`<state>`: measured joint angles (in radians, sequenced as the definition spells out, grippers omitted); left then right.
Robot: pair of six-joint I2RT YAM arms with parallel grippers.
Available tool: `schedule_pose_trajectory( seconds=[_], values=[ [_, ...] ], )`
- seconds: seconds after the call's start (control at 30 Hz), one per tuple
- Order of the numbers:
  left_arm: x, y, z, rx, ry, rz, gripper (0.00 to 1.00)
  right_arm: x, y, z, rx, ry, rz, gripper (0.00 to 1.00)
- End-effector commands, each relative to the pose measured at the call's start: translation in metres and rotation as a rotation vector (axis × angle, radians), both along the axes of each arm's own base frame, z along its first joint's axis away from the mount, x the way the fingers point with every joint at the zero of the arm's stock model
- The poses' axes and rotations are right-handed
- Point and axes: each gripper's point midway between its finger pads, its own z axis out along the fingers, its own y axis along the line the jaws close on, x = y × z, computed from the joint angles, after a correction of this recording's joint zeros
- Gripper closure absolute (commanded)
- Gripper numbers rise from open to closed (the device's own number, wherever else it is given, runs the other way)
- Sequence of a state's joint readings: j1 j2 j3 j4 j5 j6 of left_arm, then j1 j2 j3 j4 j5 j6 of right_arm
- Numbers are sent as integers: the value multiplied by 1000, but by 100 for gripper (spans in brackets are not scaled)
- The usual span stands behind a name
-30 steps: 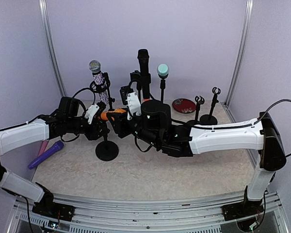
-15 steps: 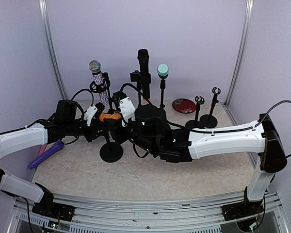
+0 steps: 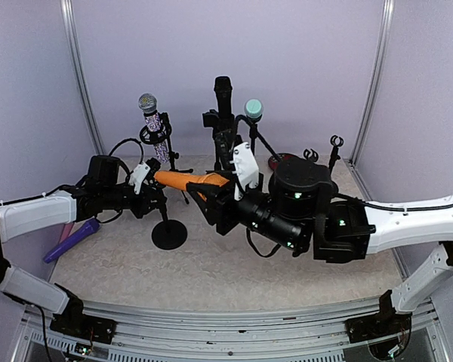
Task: Remove the microphone from the stand
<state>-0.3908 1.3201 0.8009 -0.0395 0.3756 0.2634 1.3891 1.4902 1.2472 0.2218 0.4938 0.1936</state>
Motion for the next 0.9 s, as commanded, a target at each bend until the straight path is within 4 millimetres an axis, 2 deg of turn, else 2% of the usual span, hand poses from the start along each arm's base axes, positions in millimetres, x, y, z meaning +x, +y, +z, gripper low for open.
schedule_pose_trajectory(
  seconds=[0.0, 0.03, 0.07, 0.1, 0.13, 0.17, 0.2, 0.27, 0.37, 0.43, 0.53, 0.63, 0.73, 0.87],
  values=[
    [7, 13, -11, 66, 4, 55, 94, -15, -23, 24, 73, 13, 4, 100],
    [3, 9, -9, 62, 7, 31, 86, -15, -27, 23, 67, 15, 1, 100],
    [0, 6, -7, 62, 9, 7, 69, -14, -29, 21, 60, 18, -5, 100],
    [-3, 2, -3, 63, 7, -14, 47, -14, -31, 19, 52, 20, -10, 100],
    [-5, 1, 2, 64, 8, -25, 28, -13, -32, 16, 40, 23, -17, 100],
    [-8, 1, 7, 67, 6, -37, 12, -13, -32, 12, 26, 29, -17, 100],
    [-11, 3, 13, 74, -7, -47, 3, -14, -31, 8, 11, 34, -14, 100],
    [-20, 9, 26, 93, -35, -94, 1, -15, -27, 0, -24, 44, 5, 100],
    [-49, 25, 36, 126, -25, -203, 1, -13, -19, -14, -62, 81, 32, 100],
    [-71, 36, 37, 162, -23, -274, 1, -11, -10, -25, -77, 123, 83, 100],
    [-105, 50, 23, 245, 4, -360, 1, -7, 9, -43, -90, 197, 178, 100],
    [-127, 57, 14, 289, 26, -401, 1, -8, 35, -60, -119, 242, 262, 100],
    [-137, 56, 22, 277, 11, -422, 1, -13, 67, -67, -132, 257, 367, 100],
    [-151, 50, 38, 240, -24, -489, 1, -14, 106, -66, -125, 255, 463, 100]
  ],
)
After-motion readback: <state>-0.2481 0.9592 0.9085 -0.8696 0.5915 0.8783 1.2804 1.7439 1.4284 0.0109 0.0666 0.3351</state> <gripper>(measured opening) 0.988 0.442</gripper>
